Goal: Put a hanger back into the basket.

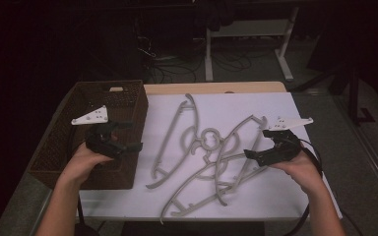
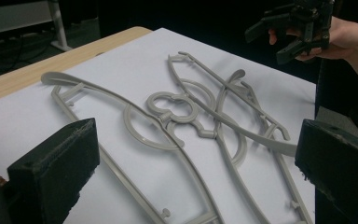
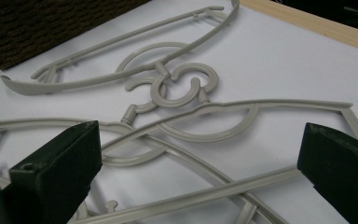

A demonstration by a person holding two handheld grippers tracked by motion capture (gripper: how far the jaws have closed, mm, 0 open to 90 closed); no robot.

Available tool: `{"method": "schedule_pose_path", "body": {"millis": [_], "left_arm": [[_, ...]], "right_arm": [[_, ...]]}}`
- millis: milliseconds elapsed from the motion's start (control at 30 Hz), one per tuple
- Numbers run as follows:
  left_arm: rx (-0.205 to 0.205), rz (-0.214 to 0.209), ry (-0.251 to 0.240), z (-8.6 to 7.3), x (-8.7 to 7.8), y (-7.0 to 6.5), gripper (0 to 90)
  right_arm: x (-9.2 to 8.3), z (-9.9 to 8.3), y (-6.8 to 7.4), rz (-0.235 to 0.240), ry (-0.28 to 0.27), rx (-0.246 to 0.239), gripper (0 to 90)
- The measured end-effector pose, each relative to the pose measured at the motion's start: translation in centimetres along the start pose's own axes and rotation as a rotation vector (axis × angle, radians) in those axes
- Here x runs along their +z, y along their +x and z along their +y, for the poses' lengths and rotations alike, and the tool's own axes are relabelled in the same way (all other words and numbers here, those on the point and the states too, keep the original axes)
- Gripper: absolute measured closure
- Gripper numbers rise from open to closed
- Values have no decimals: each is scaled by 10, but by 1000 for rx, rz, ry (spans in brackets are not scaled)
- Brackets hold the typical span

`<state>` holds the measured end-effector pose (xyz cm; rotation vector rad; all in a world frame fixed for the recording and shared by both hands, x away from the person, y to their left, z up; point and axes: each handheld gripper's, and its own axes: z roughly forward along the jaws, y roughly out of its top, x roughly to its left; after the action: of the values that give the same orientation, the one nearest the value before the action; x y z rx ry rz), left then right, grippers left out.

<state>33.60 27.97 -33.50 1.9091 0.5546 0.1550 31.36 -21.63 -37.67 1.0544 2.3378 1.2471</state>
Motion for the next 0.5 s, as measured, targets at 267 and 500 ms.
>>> {"method": "schedule_pose_path", "body": {"millis": [267,500], "left_arm": [[-10,-6,2,3,6,0,0],[-16,-1,10,8,13,-3,0]], "right_arm": [[0,-6,-4,-13,4,16,0],[2,-13,-9,-22,20,29,0]]}}
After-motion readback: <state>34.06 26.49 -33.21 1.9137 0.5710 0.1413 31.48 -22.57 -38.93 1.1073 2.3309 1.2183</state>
